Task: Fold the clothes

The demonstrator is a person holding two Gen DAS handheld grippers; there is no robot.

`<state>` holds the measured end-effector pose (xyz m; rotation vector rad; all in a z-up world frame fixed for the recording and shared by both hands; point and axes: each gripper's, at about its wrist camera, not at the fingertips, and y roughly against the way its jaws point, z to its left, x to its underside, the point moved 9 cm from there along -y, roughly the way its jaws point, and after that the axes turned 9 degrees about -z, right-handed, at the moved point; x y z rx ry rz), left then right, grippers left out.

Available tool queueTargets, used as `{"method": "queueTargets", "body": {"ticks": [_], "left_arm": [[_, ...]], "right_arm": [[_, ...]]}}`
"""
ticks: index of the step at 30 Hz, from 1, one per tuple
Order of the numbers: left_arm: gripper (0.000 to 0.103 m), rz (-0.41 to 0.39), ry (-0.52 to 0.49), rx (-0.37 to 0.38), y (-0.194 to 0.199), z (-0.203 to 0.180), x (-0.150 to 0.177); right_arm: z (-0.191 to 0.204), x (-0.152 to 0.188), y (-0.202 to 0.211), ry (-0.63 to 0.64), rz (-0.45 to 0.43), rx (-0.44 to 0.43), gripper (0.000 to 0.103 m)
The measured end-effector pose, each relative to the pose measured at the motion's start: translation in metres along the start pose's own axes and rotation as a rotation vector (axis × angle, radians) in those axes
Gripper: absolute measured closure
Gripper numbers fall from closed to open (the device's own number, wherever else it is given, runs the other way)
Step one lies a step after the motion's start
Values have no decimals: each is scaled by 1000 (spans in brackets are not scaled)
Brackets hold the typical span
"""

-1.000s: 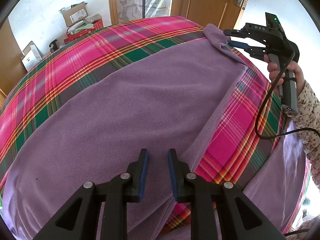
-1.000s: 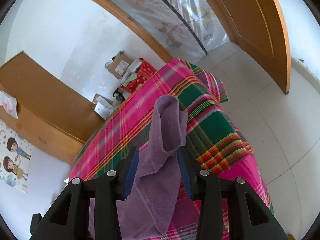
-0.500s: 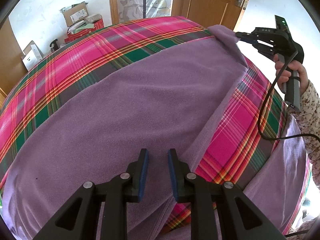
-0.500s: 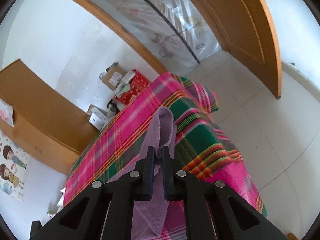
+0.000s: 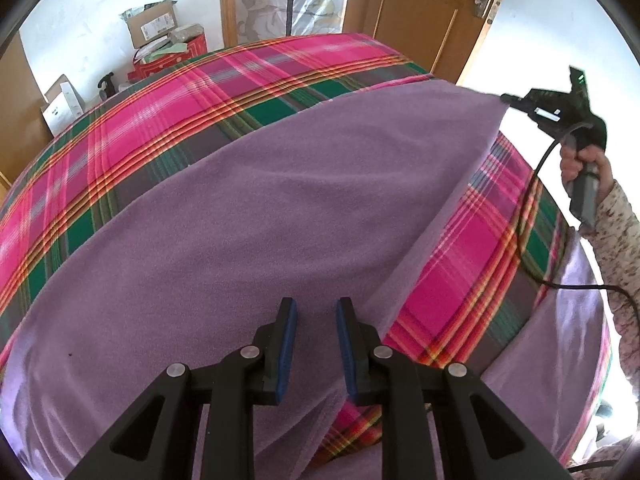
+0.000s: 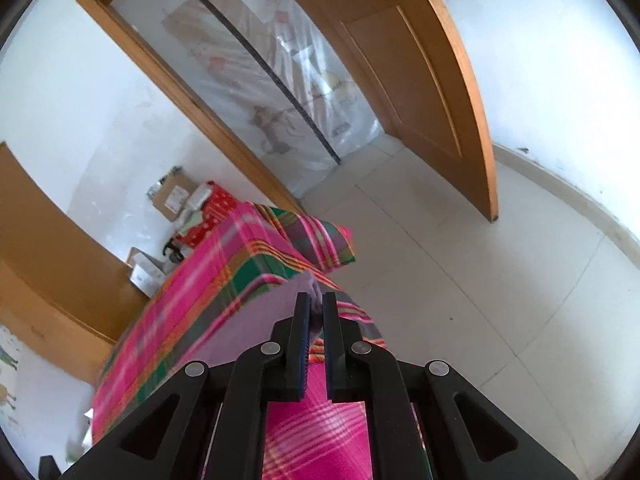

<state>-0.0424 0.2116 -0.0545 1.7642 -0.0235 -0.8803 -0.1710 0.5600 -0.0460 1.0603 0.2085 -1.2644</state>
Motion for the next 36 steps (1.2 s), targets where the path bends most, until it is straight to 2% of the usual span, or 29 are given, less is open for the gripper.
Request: {"method": "queueTargets", "body": {"ticks": [7, 8, 14, 20, 23, 25, 27, 29, 33, 36], "left_arm": [[82, -76, 48, -24, 37, 27, -11], [82, -86, 63, -36, 45, 36, -11], [82, -115, 120, -144, 91, 96, 3], [82, -109, 173, -271, 133, 161, 30], [82, -94, 214, -316, 144, 198, 40], [82, -71, 221, -351, 147, 221, 46], [82, -33, 222, -396, 150, 246, 54], [82, -7, 227, -439, 155, 272, 62], [82, 1, 250, -477, 162, 311, 67], [81, 26, 208, -499, 158, 329, 68]], "right_arm": [[-13, 13, -14, -6, 52, 73, 96], [-13, 14, -14, -24, 56, 70, 93], [-2, 9, 11, -14, 34, 80, 89], [31, -3, 46, 39, -4, 40, 86], [63, 5, 55, 103, 24, -7, 86], [99, 18, 60, 182, 53, -74, 84], [140, 38, 61, 298, 98, -155, 67], [186, 68, 62, 453, 163, -239, 64], [268, 128, 66, 699, 232, -389, 64], [317, 172, 58, 829, 270, -443, 64]]}}
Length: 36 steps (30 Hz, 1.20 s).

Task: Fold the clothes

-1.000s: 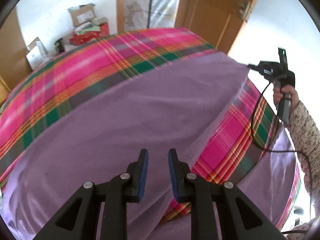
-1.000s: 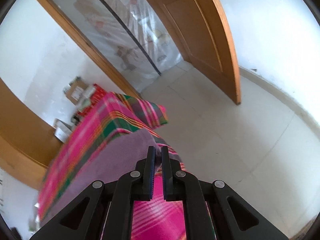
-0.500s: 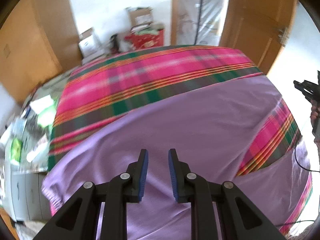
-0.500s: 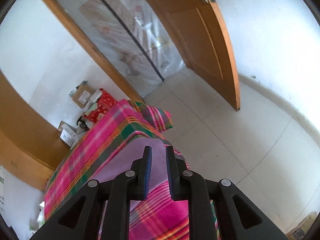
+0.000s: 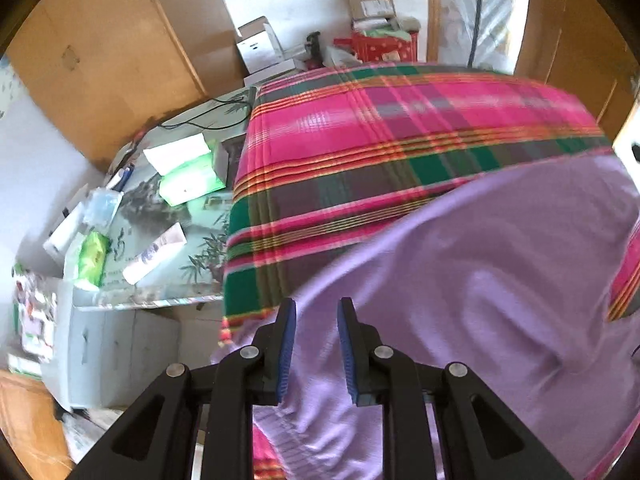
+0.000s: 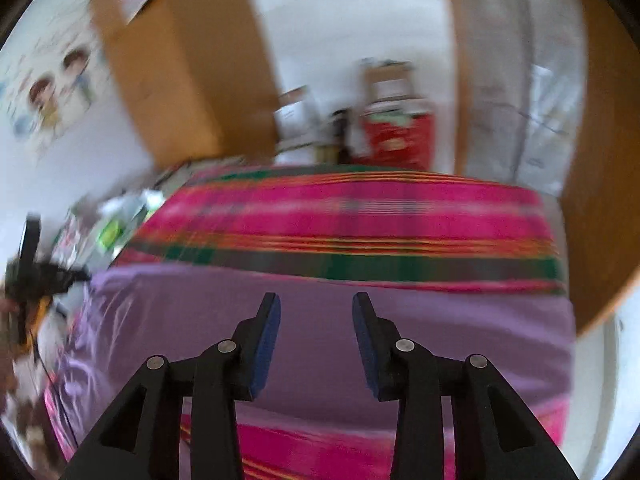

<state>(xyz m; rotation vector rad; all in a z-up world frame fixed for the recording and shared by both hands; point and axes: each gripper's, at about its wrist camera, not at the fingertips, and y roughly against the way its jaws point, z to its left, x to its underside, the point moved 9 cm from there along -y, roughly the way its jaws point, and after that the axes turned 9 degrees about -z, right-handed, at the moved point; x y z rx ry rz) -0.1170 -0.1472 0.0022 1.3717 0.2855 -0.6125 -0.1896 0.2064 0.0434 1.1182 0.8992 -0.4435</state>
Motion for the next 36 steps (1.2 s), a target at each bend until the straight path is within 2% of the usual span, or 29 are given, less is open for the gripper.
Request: {"method": "queueTargets", "body": {"ticks": [2, 4, 5, 7, 11, 13, 16, 21, 27, 29, 32, 34, 35, 36], "left_arm": [[80, -2, -59, -5, -9, -6, -3], [80, -3, -133, 12, -20, -16, -3], [80, -2, -165, 18, -25, -21, -3], [80, 7, -182, 27, -35, -22, -5], [80, 15, -179, 40, -54, -18, -11], [80, 20, -188, 47, -61, -18, -12], [80, 25, -193, 100, -65, -22, -9], [80, 15, -163, 171, -69, -22, -11], [80, 2, -166, 162, -70, -24, -11], [88, -6, -175, 163, -69, -29, -11], [98, -15, -194, 159, -68, -34, -13], [100, -23, -206, 143, -69, -35, -14], [101, -34, -208, 130, -68, -36, -16], [101, -48, -208, 123, -67, -35, -19]], "right_arm": [[35, -4, -25, 75, 37, -48, 64], [68, 0, -51, 132, 108, -136, 61], [78, 0, -63, 165, 129, -138, 60], [99, 4, -87, 277, 158, -124, 60], [126, 15, -120, 369, 238, -206, 60], [128, 14, -133, 394, 234, -201, 60], [128, 14, -152, 372, 278, -227, 59], [132, 17, -167, 397, 305, -261, 58], [138, 25, -175, 415, 321, -268, 58], [138, 26, -176, 403, 322, -273, 58], [137, 25, -177, 388, 318, -264, 65], [137, 24, -177, 387, 311, -258, 81], [137, 23, -176, 383, 309, -258, 96], [138, 23, -176, 379, 306, -258, 99]]}}
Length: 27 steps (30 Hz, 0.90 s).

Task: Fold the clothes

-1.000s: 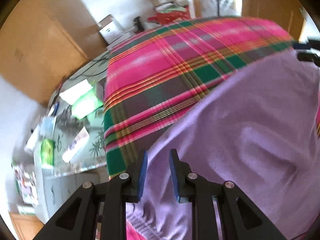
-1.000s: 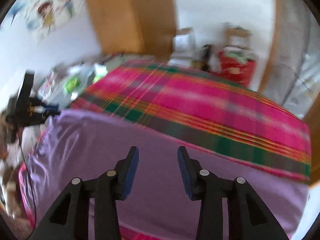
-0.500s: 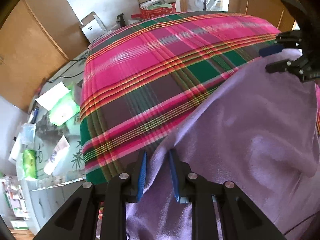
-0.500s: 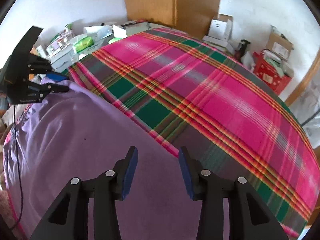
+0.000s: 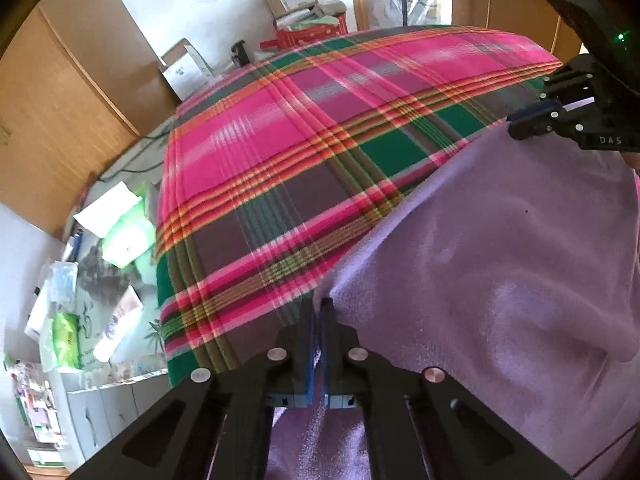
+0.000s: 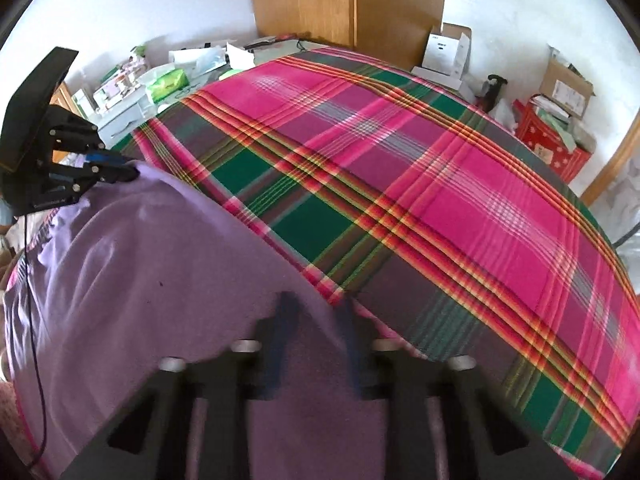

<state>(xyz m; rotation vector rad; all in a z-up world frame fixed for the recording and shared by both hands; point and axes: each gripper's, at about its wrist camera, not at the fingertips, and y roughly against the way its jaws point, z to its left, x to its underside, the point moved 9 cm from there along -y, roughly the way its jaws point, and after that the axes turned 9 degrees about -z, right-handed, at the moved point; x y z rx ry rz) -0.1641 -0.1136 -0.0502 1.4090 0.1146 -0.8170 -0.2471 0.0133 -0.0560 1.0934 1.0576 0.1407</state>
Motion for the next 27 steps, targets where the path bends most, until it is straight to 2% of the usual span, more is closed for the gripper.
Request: {"method": "queueTargets", "body": {"ticks": [4, 8, 12, 15, 18, 19, 21, 24, 27], "left_arm": [[101, -33, 62, 2, 4, 12, -8], [101, -31, 100, 5, 0, 18, -11], [101, -23, 97, -1, -6, 15, -4], [97, -13, 142, 12, -5, 16, -2], [97, -12, 209, 28, 14, 19, 9], [97, -28, 220, 39, 25, 20, 13], [95, -57, 241, 45, 49, 24, 24], [92, -92, 307, 53, 91, 33, 44], [83, -95, 381, 87, 127, 35, 69]], "right_arm": [[-5, -6, 3, -4, -41, 65, 100], [-20, -17, 4, -48, -82, 121, 100], [-19, -12, -4, -46, -61, 135, 100], [-18, -11, -4, -46, -57, 156, 99], [-18, -9, 3, -83, -46, 158, 96], [-17, -8, 10, -91, -52, 162, 95], [-15, -4, 31, -98, -84, 181, 81], [-17, 9, 77, -142, -143, 216, 80], [-16, 27, 129, -202, -197, 244, 79]]}}
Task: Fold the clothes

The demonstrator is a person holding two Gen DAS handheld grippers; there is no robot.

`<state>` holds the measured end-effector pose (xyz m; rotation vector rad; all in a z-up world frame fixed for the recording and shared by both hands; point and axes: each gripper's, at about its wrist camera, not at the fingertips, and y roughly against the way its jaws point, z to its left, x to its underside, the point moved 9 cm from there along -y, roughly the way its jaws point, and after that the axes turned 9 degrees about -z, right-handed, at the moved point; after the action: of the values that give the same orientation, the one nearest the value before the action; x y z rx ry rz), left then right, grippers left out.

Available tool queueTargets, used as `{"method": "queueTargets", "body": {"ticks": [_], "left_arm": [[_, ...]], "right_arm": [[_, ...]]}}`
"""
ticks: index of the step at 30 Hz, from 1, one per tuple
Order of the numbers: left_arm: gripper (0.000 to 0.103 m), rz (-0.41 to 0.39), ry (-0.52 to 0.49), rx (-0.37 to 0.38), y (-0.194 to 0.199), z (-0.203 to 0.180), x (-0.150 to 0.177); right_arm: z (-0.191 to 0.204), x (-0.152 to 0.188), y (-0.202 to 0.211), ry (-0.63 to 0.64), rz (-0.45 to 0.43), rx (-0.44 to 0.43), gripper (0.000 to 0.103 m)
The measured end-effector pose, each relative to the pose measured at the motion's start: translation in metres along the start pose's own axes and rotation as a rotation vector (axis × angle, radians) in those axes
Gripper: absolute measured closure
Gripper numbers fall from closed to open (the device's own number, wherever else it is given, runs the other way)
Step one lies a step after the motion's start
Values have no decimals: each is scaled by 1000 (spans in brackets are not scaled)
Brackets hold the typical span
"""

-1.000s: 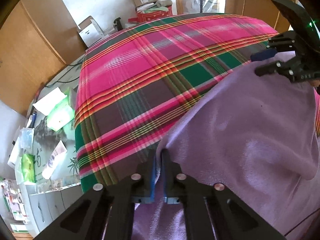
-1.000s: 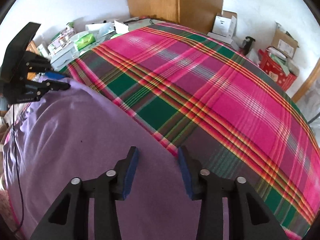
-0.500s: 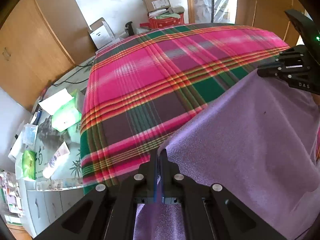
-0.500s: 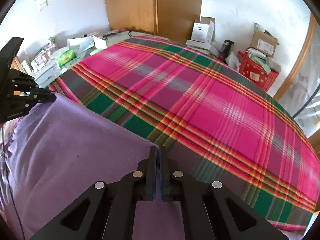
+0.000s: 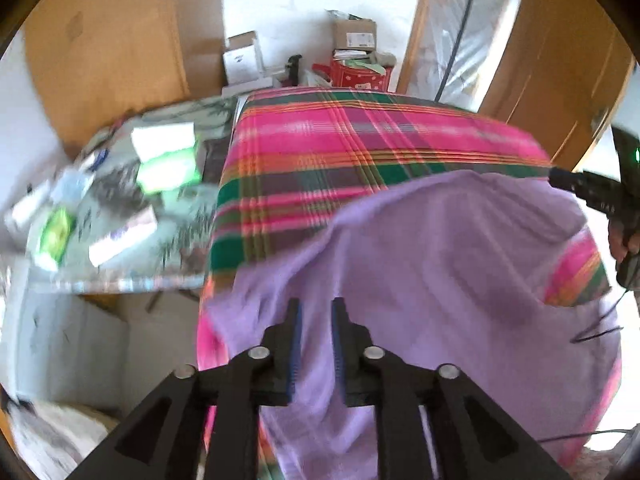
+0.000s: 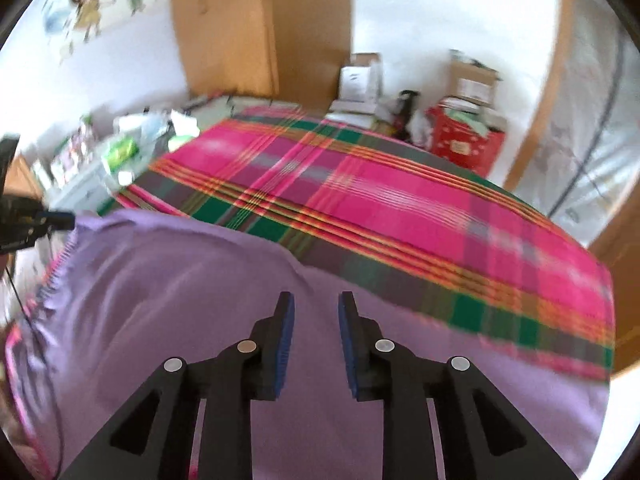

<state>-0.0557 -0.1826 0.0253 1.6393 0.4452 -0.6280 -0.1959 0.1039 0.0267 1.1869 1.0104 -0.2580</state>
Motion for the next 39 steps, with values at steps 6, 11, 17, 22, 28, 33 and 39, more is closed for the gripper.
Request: {"method": "queueTargets", "body": {"ticks": [6, 11, 17, 22, 28, 33, 39], "left_arm": [[79, -2, 87, 15, 70, -1, 57], [74, 74, 120, -30, 81, -9, 125], [74, 103, 249, -26, 82, -11, 189], [65, 75, 364, 17, 79, -11, 206], [64, 72, 492, 62, 79, -11, 215], [64, 49, 544, 62, 75, -12, 215], [63, 18, 633, 78, 70, -8, 206]], "right_arm": [[-29, 25, 108, -96, -99, 78, 77], [-4, 77, 166, -43, -77, 69, 74], [74, 139, 174, 79, -16, -43, 74], [151, 182, 163, 275, 26, -131, 73], [208, 218, 153, 402, 25, -206, 70], [229, 225, 147, 393, 30, -255, 55], [242, 228, 140, 362, 25, -251, 54]]}}
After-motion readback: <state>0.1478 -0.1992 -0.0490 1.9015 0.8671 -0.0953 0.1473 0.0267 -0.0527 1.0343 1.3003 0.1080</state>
